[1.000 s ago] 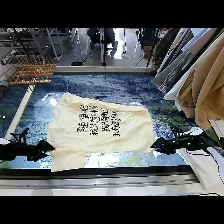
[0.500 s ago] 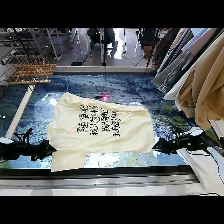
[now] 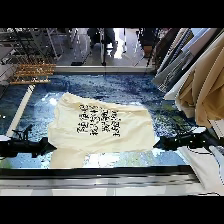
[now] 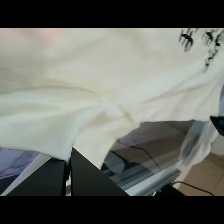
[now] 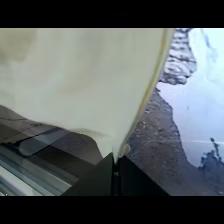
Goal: Fold the clothes and pants, and hang the long-sleeved shirts on hangers.
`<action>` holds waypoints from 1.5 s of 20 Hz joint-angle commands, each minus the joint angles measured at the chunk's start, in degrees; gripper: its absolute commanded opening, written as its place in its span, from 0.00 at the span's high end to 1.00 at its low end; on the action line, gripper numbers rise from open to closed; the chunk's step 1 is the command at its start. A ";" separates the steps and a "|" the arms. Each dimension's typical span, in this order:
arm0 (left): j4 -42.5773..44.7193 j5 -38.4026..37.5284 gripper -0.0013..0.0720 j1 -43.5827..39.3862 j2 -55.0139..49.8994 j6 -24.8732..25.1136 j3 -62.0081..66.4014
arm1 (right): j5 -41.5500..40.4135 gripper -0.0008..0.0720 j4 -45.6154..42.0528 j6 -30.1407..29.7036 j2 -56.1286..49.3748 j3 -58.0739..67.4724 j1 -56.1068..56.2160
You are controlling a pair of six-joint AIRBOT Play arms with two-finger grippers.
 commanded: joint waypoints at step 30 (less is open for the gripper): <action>-4.22 1.53 0.97 -4.46 -11.98 1.75 40.79 | -13.66 0.96 -10.93 17.25 1.36 32.09 11.06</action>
